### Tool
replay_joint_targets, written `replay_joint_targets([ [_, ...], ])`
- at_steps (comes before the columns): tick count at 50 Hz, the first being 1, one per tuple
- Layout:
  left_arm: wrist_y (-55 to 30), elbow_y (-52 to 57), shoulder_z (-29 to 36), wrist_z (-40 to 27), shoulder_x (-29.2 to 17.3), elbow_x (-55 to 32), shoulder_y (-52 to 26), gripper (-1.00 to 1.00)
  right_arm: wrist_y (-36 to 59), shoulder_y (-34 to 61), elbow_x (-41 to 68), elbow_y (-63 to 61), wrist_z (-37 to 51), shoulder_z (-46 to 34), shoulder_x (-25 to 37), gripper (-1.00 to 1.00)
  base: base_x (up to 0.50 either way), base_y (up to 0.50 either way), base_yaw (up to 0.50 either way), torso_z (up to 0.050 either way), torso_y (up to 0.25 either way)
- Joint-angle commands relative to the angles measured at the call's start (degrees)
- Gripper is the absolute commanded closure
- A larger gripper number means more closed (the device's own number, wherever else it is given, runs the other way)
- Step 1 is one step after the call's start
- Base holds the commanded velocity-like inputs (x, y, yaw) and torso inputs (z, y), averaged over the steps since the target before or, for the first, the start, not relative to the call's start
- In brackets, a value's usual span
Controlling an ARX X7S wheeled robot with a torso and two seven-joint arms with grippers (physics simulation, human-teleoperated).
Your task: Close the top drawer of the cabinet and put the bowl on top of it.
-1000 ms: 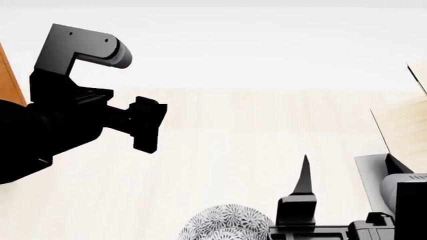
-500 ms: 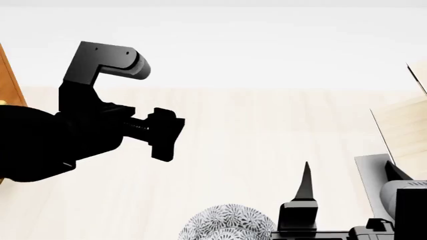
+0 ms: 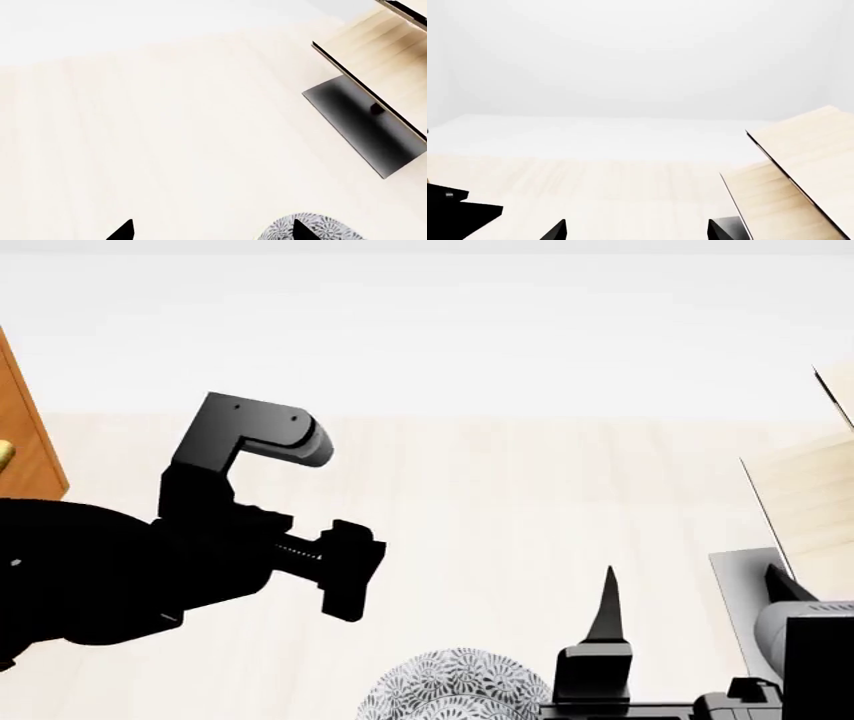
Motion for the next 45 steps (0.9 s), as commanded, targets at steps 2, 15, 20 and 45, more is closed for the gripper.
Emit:
replay_joint_targets([
  [2, 1.64, -2.07, 1.64, 2.01, 0.24, 1.31, 1.67, -1.0, -0.5, -1.06, -1.82, 0.27, -1.44, -0.21, -0.28, -1.0, 0.0, 0.0, 0.0, 0.0, 0.0],
  [15, 3.28, -2.72, 2.84, 4.52, 0.19, 1.69, 4.15, -1.0, -0.95, -1.68, -2.51, 0.09, -1.77, -0.44, -0.42, -1.0, 0.0, 0.0, 0.0, 0.0, 0.0],
  [20, 4.13, -3.54, 4.03, 5.11, 0.43, 2.82, 5.07, -1.0, -1.29, -2.23, -3.7, 0.27, -2.62, -0.71, -0.81, -1.0, 0.0, 0.0, 0.0, 0.0, 0.0],
  [45, 7.01, -4.46, 6.32, 10.14, 0.33, 3.84, 7.73, -1.0, -2.1, -3.12, -4.29, 0.17, -2.33, -0.23, -0.2, -1.0, 0.0, 0.0, 0.0, 0.0, 0.0],
])
